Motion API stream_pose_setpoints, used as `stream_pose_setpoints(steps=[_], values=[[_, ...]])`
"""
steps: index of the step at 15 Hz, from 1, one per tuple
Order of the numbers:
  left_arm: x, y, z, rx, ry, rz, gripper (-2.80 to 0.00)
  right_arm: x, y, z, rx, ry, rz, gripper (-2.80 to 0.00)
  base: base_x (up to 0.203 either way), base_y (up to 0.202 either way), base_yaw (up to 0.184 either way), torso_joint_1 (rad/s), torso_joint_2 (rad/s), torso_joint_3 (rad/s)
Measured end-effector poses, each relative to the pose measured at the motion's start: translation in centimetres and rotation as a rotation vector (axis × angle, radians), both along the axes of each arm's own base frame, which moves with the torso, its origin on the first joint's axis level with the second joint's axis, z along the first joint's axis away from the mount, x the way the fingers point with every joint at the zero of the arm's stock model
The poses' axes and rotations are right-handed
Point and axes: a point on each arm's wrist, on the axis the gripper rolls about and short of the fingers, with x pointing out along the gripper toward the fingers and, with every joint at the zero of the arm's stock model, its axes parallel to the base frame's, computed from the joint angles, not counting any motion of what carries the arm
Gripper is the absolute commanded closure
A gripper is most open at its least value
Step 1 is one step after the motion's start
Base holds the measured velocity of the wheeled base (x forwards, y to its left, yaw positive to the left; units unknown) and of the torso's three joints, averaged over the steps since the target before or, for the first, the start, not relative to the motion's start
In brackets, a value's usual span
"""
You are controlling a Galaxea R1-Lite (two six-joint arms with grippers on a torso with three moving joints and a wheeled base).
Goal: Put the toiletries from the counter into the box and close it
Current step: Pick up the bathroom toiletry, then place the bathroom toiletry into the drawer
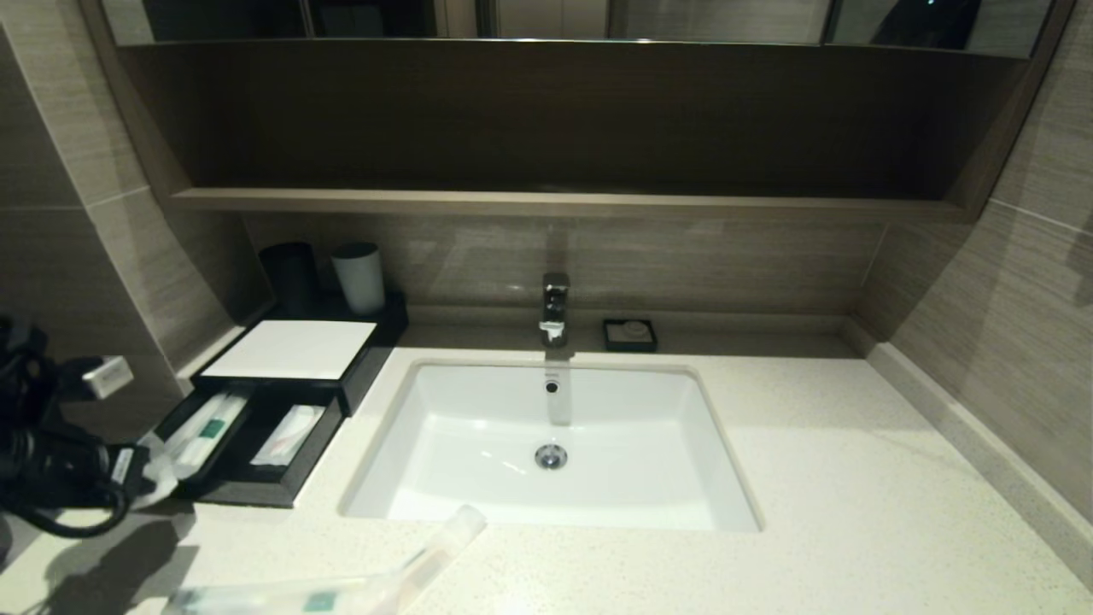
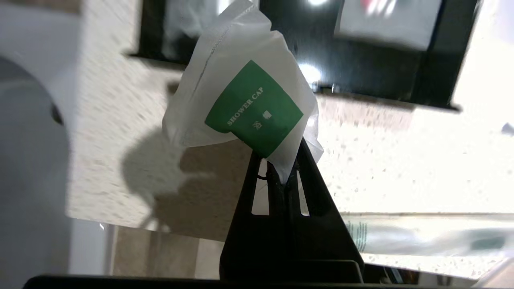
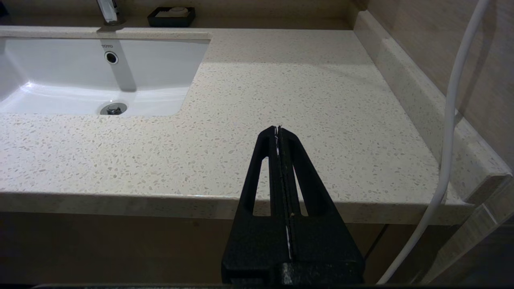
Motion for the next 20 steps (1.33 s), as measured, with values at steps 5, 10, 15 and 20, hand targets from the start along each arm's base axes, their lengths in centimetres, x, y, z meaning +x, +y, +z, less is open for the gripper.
stream_pose_setpoints(steps=[5,10,15,20], values=[[2.4,1.0,4.0,0.062,-0.148,0.028,0.0,0.0,0.0,0.0,0.0,0.0,0.0,0.0,0.0,0.0,0.0,0.0,0.0,0.0],[6.7,2.8,2.0,0.027,-0.099,0.045,0.0,0.0,0.0,0.0,0.0,0.0,0.0,0.0,0.0,0.0,0.0,0.0,0.0,0.0],[8.3,3.5,-1.4,-0.015,-0.003,0.043,0.0,0.0,0.0,0.0,0.0,0.0,0.0,0.0,0.0,0.0,0.0,0.0,0.0,0.0],[8.7,3.7,-3.1,-0.035,0.053,0.043,0.0,0.0,0.0,0.0,0.0,0.0,0.0,0.0,0.0,0.0,0.0,0.0,0.0,0.0]])
